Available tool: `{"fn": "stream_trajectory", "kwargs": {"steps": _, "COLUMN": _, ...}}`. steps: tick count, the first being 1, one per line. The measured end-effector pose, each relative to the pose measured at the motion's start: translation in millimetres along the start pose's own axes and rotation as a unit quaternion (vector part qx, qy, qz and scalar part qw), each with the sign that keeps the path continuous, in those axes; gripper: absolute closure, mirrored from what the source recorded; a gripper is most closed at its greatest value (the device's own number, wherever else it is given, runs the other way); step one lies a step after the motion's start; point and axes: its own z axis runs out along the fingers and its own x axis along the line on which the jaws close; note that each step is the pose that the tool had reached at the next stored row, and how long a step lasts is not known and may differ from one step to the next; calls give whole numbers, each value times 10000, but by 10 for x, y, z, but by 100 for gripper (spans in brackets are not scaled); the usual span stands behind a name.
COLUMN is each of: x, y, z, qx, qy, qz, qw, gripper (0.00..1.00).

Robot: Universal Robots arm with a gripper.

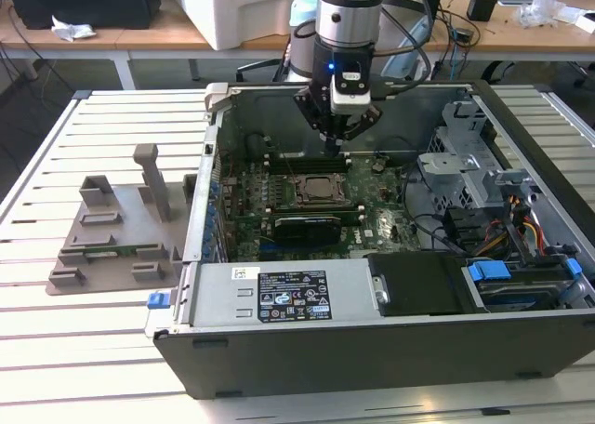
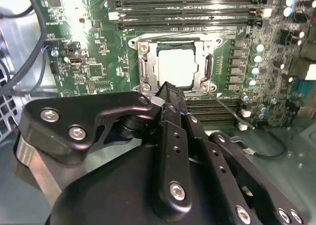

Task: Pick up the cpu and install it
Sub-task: 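Install the first cpu locking lever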

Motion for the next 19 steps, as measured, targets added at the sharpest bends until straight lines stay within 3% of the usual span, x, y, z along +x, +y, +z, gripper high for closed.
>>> {"fn": "stream_trajectory", "kwargs": {"steps": 3, "x": 0, "y": 0, "z": 0, "qx": -2, "qy": -13, "qz": -309, "qw": 9995, "gripper": 89}}
{"fn": "stream_trajectory", "kwargs": {"steps": 9, "x": 0, "y": 0, "z": 0, "qx": -4, "qy": -28, "qz": -669, "qw": 9978, "gripper": 89}}
{"fn": "stream_trajectory", "kwargs": {"steps": 16, "x": 0, "y": 0, "z": 0, "qx": -7, "qy": -47, "qz": -1086, "qw": 9941, "gripper": 89}}
{"fn": "stream_trajectory", "kwargs": {"steps": 19, "x": 0, "y": 0, "z": 0, "qx": -8, "qy": -56, "qz": -1320, "qw": 9912, "gripper": 89}}
